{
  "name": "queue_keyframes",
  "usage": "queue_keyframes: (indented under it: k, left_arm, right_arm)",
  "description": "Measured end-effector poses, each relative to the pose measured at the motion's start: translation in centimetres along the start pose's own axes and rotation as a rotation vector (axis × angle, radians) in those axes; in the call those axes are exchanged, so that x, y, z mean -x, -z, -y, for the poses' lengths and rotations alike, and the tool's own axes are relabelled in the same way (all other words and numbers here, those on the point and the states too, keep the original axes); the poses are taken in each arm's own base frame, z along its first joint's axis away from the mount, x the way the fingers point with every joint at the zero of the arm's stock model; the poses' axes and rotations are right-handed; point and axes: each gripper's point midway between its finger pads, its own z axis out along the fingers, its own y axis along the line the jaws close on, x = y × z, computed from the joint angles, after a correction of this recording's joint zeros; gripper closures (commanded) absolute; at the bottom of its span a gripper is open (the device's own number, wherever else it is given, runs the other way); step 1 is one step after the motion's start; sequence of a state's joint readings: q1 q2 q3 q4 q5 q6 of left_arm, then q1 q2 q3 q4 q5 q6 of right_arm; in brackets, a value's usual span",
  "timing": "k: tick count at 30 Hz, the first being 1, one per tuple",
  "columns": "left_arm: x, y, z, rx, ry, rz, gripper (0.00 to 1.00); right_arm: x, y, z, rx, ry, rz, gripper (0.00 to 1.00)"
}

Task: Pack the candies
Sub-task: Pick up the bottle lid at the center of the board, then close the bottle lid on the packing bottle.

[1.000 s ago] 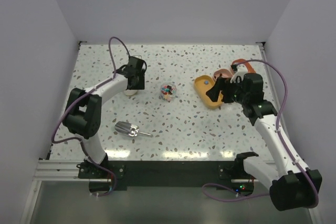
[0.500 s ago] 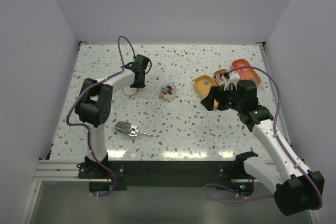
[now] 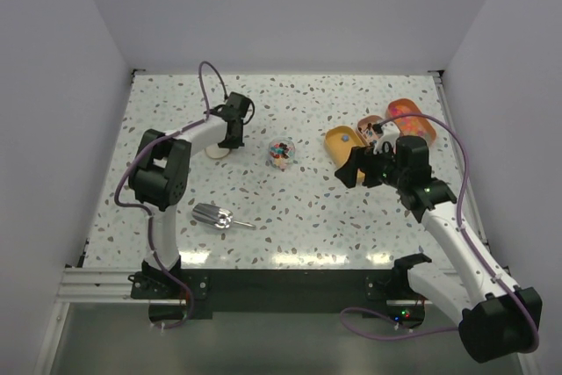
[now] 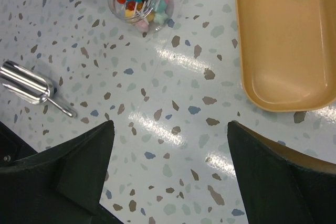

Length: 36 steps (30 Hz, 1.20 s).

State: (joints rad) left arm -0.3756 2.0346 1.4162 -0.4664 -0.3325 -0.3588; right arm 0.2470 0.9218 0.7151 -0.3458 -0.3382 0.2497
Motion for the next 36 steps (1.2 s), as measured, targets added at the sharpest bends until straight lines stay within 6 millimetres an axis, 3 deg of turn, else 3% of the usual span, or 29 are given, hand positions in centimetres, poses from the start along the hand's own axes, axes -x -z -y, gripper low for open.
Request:
queue_keyframes:
  k: [4, 8, 16, 20, 23, 26, 30, 36]
  left_arm:
    - [-0.3, 0.5, 0.0, -0.012, 0.002, -0.002, 1.00]
    - [-0.3, 3.1, -0.2, -0.059, 0.028, 0.019, 1.00]
    - [3.5, 14.4, 1.0, -0.344, 0.170, 0.226, 1.00]
    - [4.7, 20.2, 2.2, -0.547, 0.251, 0.338, 1.00]
    - [4.7, 22.9, 3.5, -0.690, 0.300, 0.369, 1.00]
    - [3.5, 24.1, 4.8, -0.810, 0.352, 0.347, 1.00]
    - [2.0, 24.9, 6.1, -0.936, 0.415, 0.298, 1.00]
    - [1.8, 26.9, 7.2, -1.075, 0.475, 0.286, 1.00]
  right_arm:
    - [0.3, -0.2, -0.9, 0.052, -0.002, 0.012, 0.02]
    - [1.2, -0.6, -2.5, 0.145, -0.009, 0.033, 0.01]
    - [2.6, -2.6, -6.4, 0.386, -0.043, 0.060, 0.01]
    - [2.4, -5.5, -9.6, 0.535, -0.074, -0.037, 0.01]
    - [2.1, -7.7, -11.5, 0.592, -0.075, -0.080, 0.01]
    - [2.4, -8.8, -13.1, 0.633, -0.053, -0.080, 0.01]
    - [4.5, -10.2, -14.8, 0.698, -0.025, -0.028, 0.01]
    - [5.8, -12.3, -15.8, 0.793, -0.031, 0.019, 0.01]
